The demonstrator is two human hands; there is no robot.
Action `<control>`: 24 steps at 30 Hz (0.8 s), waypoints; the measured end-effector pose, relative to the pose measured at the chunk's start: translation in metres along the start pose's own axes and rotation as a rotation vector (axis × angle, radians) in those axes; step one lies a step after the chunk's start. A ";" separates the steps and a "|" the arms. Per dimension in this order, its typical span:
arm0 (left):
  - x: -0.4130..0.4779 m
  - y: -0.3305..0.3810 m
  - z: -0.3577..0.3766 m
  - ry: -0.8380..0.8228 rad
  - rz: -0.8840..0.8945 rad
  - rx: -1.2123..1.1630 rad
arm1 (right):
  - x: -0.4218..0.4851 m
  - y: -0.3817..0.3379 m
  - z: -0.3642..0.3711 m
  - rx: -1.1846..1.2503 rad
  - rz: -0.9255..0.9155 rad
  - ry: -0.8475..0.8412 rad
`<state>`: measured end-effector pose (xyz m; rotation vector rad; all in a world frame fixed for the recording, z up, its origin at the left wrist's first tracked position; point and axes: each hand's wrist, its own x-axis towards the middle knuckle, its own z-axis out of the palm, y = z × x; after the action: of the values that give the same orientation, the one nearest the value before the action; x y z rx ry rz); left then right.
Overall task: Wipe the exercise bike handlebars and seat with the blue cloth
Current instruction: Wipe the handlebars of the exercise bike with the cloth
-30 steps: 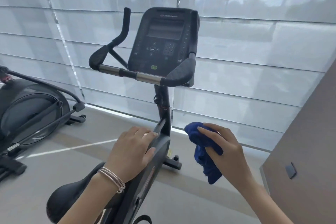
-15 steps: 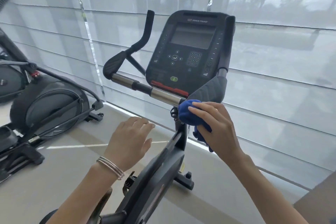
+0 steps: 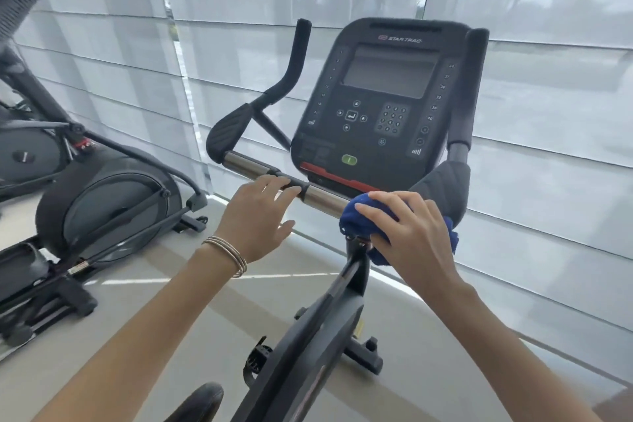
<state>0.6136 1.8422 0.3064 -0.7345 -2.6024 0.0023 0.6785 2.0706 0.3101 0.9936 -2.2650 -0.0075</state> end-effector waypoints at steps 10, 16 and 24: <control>0.056 -0.071 0.053 -0.067 0.186 0.068 | 0.000 -0.005 0.027 -0.360 0.447 0.001; 0.069 -0.073 0.069 -0.048 0.230 -0.055 | 0.043 -0.014 0.057 -0.456 0.432 0.005; 0.070 -0.072 0.082 0.109 0.185 -0.187 | 0.007 -0.028 0.047 -0.582 0.352 -0.141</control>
<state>0.4910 1.8245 0.2685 -1.0098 -2.4454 -0.2213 0.6668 2.0342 0.2706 0.2937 -2.3248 -0.5657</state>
